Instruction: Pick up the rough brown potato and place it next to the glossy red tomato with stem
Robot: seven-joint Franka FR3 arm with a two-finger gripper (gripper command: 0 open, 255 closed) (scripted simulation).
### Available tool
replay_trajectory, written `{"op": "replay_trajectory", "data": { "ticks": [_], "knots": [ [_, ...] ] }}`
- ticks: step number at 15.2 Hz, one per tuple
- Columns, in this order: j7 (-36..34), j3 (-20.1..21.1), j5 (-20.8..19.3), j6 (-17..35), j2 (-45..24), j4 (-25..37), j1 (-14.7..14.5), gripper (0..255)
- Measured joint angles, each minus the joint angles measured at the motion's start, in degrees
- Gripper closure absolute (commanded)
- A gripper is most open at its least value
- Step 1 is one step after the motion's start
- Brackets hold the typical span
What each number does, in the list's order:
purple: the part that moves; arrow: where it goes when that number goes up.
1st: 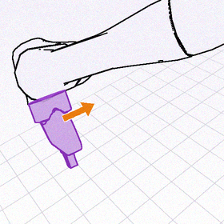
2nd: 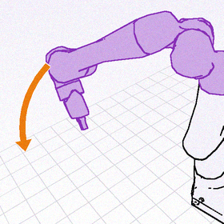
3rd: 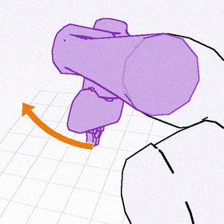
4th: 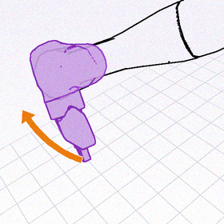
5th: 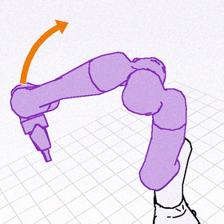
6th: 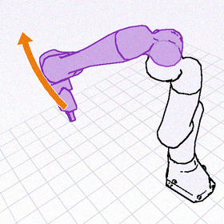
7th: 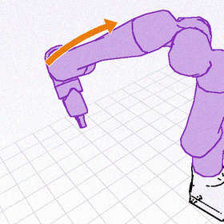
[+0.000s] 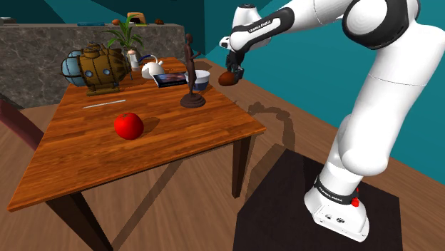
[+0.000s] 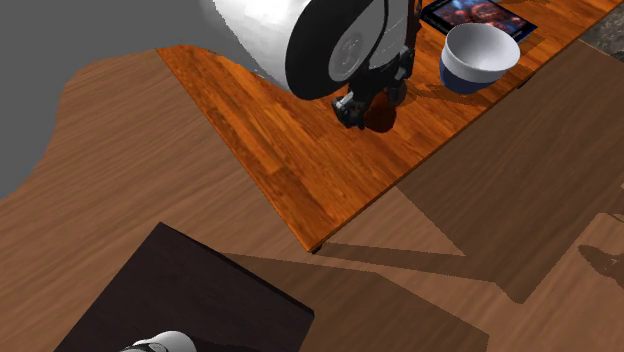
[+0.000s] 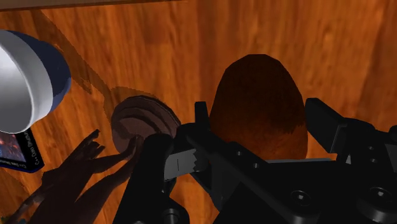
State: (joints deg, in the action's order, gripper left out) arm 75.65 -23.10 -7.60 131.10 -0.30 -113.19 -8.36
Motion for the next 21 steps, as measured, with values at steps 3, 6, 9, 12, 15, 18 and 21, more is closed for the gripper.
{"op": "replay_trajectory", "data": {
  "ticks": [3,6,9,12,15,18,21],
  "knots": [
    [0.0,0.1,-0.2,-2.2,0.8,1.5,-0.1,255],
    [-3.0,1.5,-1.1,-3.2,0.6,2.3,-1.5,255],
    [-7.6,3.5,-2.6,-4.1,1.1,2.1,-3.4,255],
    [-11.9,5.4,-3.9,-5.0,1.2,2.2,-5.2,255],
    [-15.9,7.4,-4.5,-6.1,-0.3,4.1,-7.1,255],
    [-20.1,9.3,-5.1,-7.7,-2.1,6.6,-9.2,255],
    [-23.8,11.0,-5.8,-8.9,-3.6,8.5,-11.1,255]
  ]
}}
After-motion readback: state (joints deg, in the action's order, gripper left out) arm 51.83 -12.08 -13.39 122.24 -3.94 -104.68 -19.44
